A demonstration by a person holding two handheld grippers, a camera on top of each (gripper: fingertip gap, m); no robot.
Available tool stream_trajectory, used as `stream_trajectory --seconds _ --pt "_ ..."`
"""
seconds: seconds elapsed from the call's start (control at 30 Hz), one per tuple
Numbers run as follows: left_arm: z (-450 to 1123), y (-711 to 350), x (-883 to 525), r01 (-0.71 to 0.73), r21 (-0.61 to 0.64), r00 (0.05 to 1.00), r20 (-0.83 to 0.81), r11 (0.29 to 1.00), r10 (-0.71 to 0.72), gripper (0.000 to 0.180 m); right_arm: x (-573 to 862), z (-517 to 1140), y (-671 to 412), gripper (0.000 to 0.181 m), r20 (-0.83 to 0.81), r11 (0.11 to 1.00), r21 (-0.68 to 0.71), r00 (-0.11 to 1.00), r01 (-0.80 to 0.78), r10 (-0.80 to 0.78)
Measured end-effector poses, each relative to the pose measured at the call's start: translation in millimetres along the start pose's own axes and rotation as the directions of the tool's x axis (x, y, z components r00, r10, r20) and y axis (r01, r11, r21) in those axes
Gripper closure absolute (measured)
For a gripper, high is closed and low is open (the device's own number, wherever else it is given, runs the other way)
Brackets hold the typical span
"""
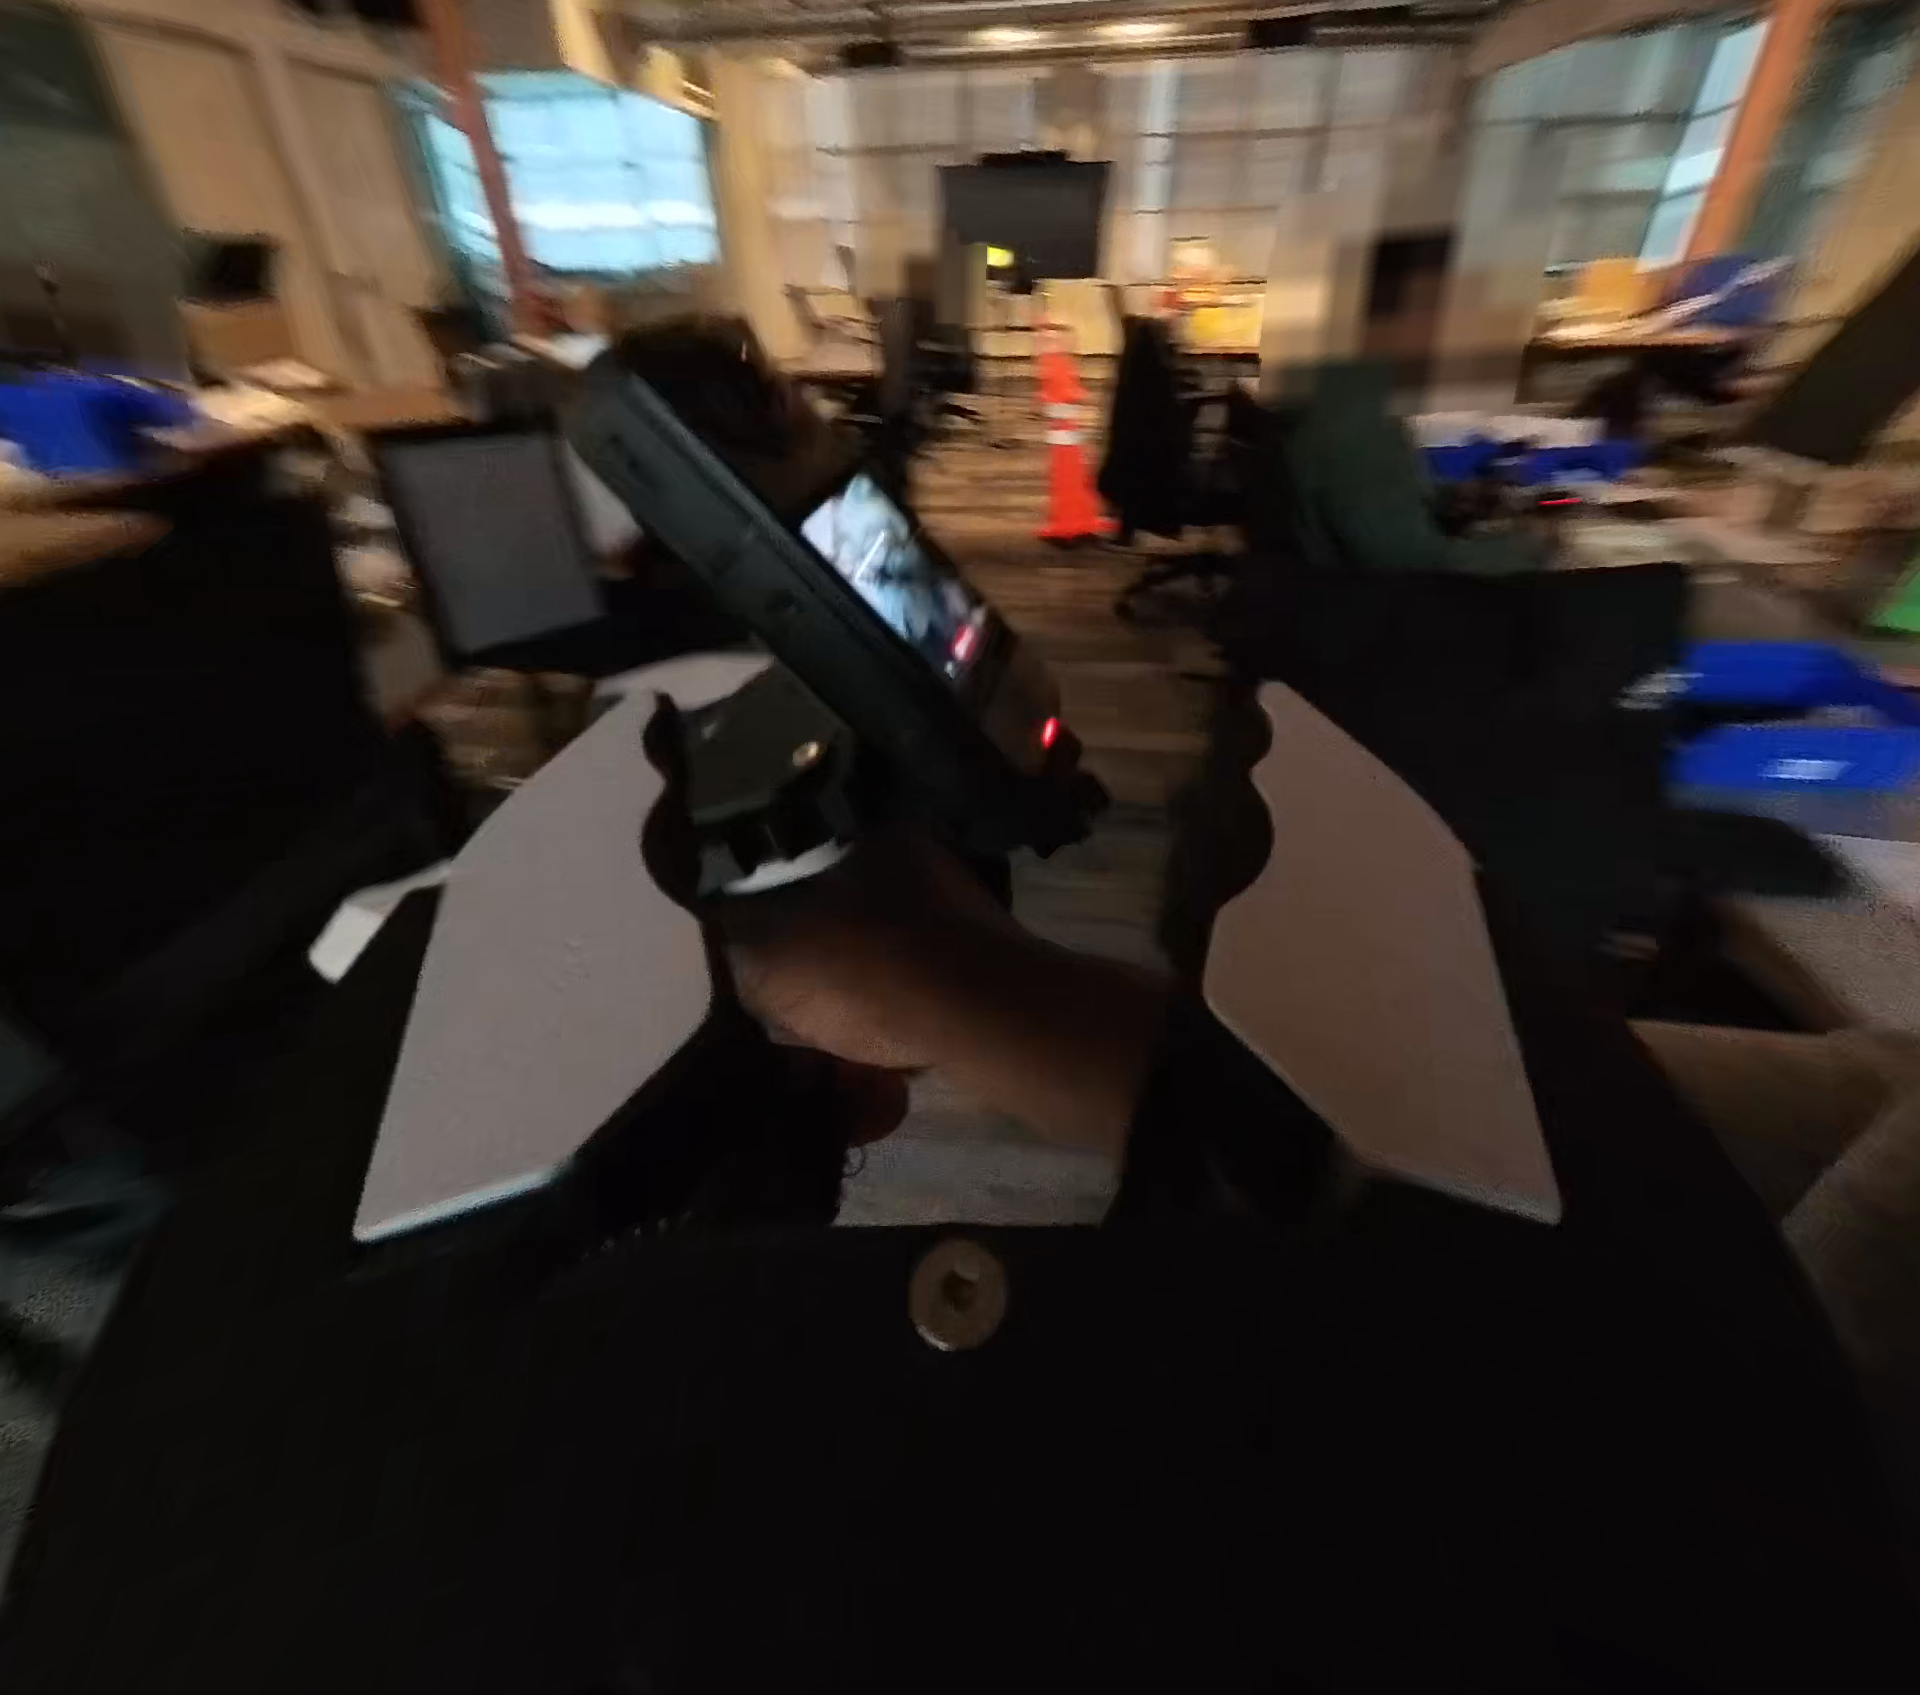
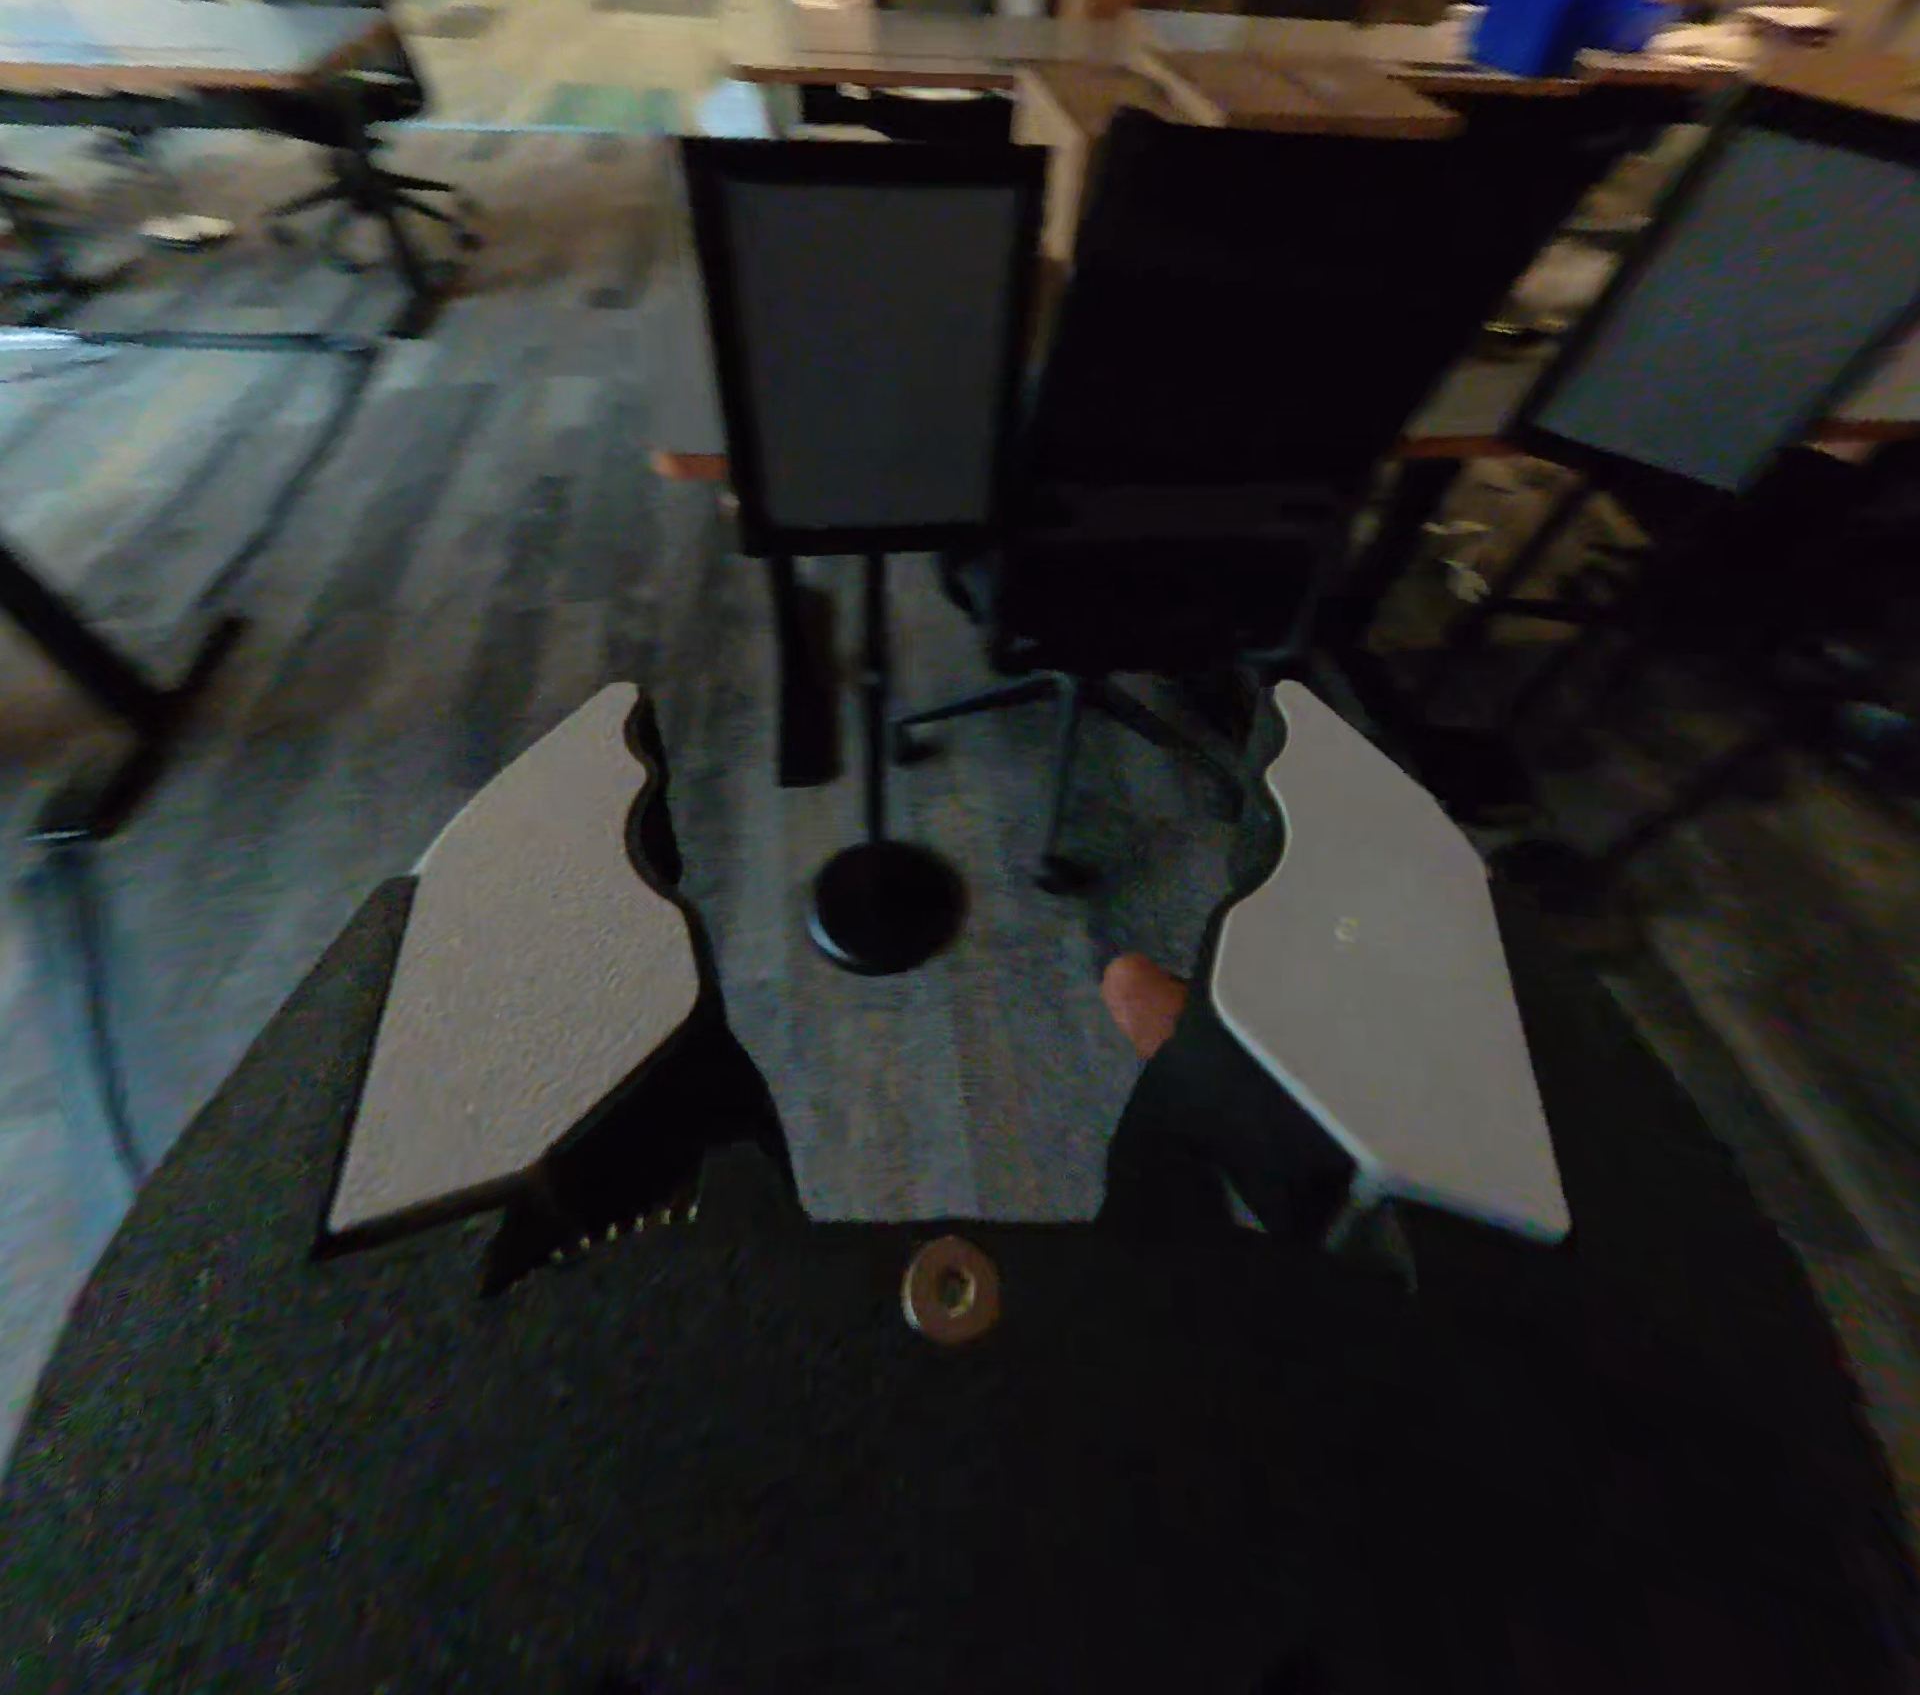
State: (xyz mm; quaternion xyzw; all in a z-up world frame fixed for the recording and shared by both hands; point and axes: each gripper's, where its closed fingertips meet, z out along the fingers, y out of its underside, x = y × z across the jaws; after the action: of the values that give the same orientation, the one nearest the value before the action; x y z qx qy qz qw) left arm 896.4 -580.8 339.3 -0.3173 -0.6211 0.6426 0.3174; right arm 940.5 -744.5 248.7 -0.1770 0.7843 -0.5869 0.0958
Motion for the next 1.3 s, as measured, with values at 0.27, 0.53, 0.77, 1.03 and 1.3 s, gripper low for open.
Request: stream_trajectory --seconds 0.27,0.53,0.77,1.03,1.3 --pt "-56 0 -71 0.097 -0.059 0.979 -0.176 0.994 -0.106 0.045 19 10 -7 0.067 -0.376 0.992 -0.097 0.926 -0.083 0.041" --pt "-138 18 -299 0.129 0.026 0.980 0.148 0.991 -0.132 0.047 -83 167 -55 0.074 -0.297 1.000 -0.004 0.955 -0.025 0.022" --pt "-206 16 -532 0.090 -0.040 0.935 0.349 0.995 -0.070 0.048 -269 397 -154 0.075 0.047 0.990 0.138 0.999 -0.008 0.002" --pt "-247 26 -761 0.109 -0.009 0.885 0.456 0.994 -0.092 0.049 -450 622 -246 0.068 0.344 0.993 0.115 0.938 -0.004 -0.036" --pt "-257 7 -1009 0.061 0.064 0.950 0.304 0.996 -0.078 0.055 -514 847 -302 0.073 0.232 0.999 0.028 0.972 -0.030 0.023"
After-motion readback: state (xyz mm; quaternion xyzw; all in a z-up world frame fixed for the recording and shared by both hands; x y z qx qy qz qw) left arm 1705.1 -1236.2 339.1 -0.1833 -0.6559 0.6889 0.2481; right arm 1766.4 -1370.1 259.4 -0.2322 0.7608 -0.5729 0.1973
